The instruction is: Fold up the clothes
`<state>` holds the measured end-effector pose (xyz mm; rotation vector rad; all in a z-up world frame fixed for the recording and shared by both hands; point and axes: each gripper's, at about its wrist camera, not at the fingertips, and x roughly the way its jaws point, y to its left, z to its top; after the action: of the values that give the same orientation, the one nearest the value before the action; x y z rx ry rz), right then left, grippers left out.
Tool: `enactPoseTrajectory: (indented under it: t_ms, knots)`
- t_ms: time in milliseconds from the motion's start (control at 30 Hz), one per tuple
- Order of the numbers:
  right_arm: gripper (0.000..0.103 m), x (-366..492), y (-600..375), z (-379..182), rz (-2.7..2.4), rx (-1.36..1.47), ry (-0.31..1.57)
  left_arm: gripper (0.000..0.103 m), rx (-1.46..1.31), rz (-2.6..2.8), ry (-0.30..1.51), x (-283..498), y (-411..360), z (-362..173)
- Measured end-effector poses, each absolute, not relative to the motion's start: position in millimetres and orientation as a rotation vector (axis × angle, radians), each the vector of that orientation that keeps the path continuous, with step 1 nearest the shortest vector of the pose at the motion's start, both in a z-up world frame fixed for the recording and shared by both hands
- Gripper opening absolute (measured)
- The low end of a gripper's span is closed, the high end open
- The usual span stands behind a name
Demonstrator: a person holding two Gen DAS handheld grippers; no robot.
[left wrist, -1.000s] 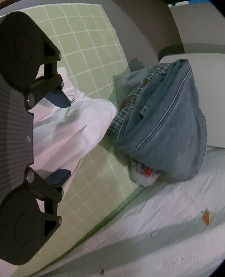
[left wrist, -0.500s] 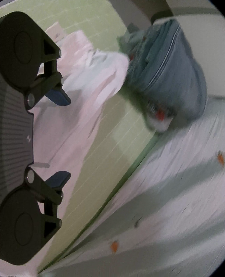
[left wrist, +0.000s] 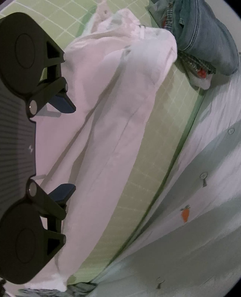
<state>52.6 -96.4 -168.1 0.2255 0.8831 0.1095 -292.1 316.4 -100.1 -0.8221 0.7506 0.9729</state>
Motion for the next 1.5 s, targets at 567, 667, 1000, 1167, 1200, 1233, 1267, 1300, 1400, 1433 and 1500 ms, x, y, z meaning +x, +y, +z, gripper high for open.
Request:
enactPoseTrajectory:
  t_ms: [567,667,1000,1167,1200,1233,1267,1300,1400,1433,1500]
  knots:
    - [0.042,-6,-120,-146,0.068,-0.001,0.863,0.084,-0.695,0.895,0.924,-317,294,-114]
    - [0.065,-3,-96,-142,0.064,-0.097,0.838,0.084,-0.679,0.880,0.938,-311,294,-116]
    - [0.093,-8,-56,-132,0.081,-0.265,0.725,0.084,-0.666,0.846,1.000,-291,307,-132]
    - [0.095,-13,-13,-148,0.308,-0.284,0.790,0.085,-0.617,0.800,1.045,-273,316,-139]
    - [0.096,-15,0,-151,0.362,-0.294,0.797,0.085,-0.602,0.789,1.055,-269,317,-141]
    - [0.096,-18,13,-154,0.412,-0.307,0.801,0.085,-0.587,0.777,1.064,-265,318,-142]
    - [0.096,-20,24,-156,0.445,-0.318,0.803,0.085,-0.571,0.764,1.073,-261,320,-144]
    - [0.096,-23,37,-159,0.480,-0.331,0.810,0.085,-0.557,0.754,1.080,-258,321,-145]
    - [0.096,-26,76,-169,0.575,-0.362,0.850,0.085,-0.518,0.719,1.092,-249,326,-149]
    - [0.096,-27,86,-173,0.603,-0.369,0.867,0.085,-0.509,0.707,1.093,-246,328,-151]
    - [0.096,-29,107,-179,0.659,-0.383,0.901,0.085,-0.512,0.684,1.092,-240,335,-154]
